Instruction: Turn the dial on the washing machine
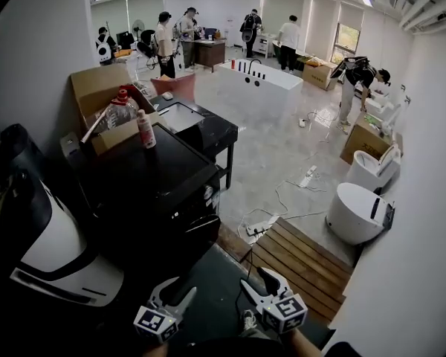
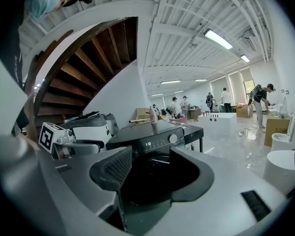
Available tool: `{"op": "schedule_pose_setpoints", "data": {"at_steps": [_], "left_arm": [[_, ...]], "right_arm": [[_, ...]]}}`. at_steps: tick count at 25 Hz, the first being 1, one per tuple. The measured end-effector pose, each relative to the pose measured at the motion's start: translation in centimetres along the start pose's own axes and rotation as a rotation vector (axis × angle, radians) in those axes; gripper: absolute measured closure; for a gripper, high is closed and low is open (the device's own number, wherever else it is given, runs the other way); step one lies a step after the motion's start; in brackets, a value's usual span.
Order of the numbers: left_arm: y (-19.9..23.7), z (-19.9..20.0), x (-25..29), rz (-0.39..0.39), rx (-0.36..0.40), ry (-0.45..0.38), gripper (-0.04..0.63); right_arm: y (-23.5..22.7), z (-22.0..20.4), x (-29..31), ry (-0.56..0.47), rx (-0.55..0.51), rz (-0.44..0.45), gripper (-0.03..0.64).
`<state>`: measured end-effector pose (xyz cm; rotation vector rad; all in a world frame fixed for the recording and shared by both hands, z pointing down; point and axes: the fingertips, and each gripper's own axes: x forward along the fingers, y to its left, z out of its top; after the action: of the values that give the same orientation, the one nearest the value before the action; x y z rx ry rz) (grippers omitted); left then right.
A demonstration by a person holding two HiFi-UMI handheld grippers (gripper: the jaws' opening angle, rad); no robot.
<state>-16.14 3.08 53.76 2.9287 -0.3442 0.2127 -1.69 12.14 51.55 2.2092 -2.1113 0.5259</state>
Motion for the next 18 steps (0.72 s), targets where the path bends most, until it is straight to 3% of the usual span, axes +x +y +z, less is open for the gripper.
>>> {"op": "schedule_pose_setpoints", "data": {"at_steps": [10, 18], "left_arm": [[-2.5, 0.8, 7.7, 0.194, -0.065, -0.039, 0.426], [-2.1, 1.0, 9.0, 0.282, -0.085, -0.047, 0.428]], "right_arm": [[-8.9, 1.1, 2.2, 0.074, -0.051, 0.185, 0.394], [-11.7, 1.9, 6.5, 0.068, -0.128, 0.242, 0.396]]}}
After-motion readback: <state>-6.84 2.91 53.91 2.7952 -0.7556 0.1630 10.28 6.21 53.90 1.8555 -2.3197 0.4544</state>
